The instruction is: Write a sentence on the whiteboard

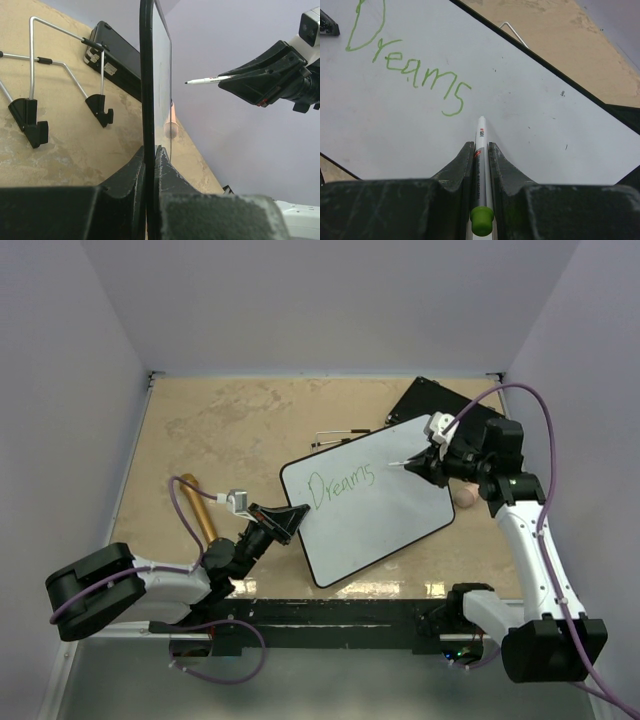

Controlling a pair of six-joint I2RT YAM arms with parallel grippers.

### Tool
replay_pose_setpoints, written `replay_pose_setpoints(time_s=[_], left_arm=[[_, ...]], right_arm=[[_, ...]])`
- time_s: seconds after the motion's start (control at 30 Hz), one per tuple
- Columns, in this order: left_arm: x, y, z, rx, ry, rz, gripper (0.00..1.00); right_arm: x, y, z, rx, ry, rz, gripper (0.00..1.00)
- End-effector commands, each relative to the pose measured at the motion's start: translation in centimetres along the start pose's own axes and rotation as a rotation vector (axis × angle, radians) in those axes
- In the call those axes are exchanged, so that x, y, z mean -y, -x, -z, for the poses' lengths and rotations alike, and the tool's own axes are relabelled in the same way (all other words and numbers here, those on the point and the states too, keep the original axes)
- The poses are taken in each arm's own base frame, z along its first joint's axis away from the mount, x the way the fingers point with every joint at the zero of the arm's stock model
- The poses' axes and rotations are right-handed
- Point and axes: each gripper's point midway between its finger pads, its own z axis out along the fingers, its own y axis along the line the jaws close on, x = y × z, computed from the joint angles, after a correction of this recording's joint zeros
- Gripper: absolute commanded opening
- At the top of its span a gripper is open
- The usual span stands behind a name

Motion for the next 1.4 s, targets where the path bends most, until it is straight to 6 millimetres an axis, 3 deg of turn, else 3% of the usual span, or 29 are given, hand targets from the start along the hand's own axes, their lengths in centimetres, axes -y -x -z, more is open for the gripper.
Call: replay_pose_setpoints(time_s=[0.0, 0.23, 0.37, 0.73, 1.0, 1.17, 1.37], left_arm=[[-1.5, -1.4, 1.5, -0.053, -0.011, -0.129, 0.0], [-1.7, -1.6, 1.5, -0.064, -0.004, -0.137, 0.0], [-1.7, -1.7, 1.5, -0.066, -0.007, -0.136, 0.0], [-1.6, -1.7, 1.5, -0.067, -0.012, -0.135, 0.0], [-1.5, -1.6, 1.5, -0.065, -0.014, -0.133, 0.0], [-1.6, -1.7, 1.5, -0.067, -0.012, -0.136, 0.0], [-1.7, -1.9, 1.5, -0.074, -0.009, -0.14, 0.0]], right_arm=[[1.3, 0.7, -0.5, 0.033, -0.034, 0.024, 0.0], [2.3, 0.3, -2.3, 0.03, -0.019, -0.023, 0.0], [1.8, 0.3, -2.8, 0.03, -0.002, -0.025, 0.0], [2.2, -0.5, -3.3, 0.004, -0.029, -0.053, 0.0], [4.4, -1.3, -2.7, -0.049, -0.167, -0.073, 0.0], [4.2, -0.7, -2.7, -0.03, -0.156, -0.06, 0.0], [2.7, 1.9, -2.2, 0.057, -0.091, 0.003, 0.0]])
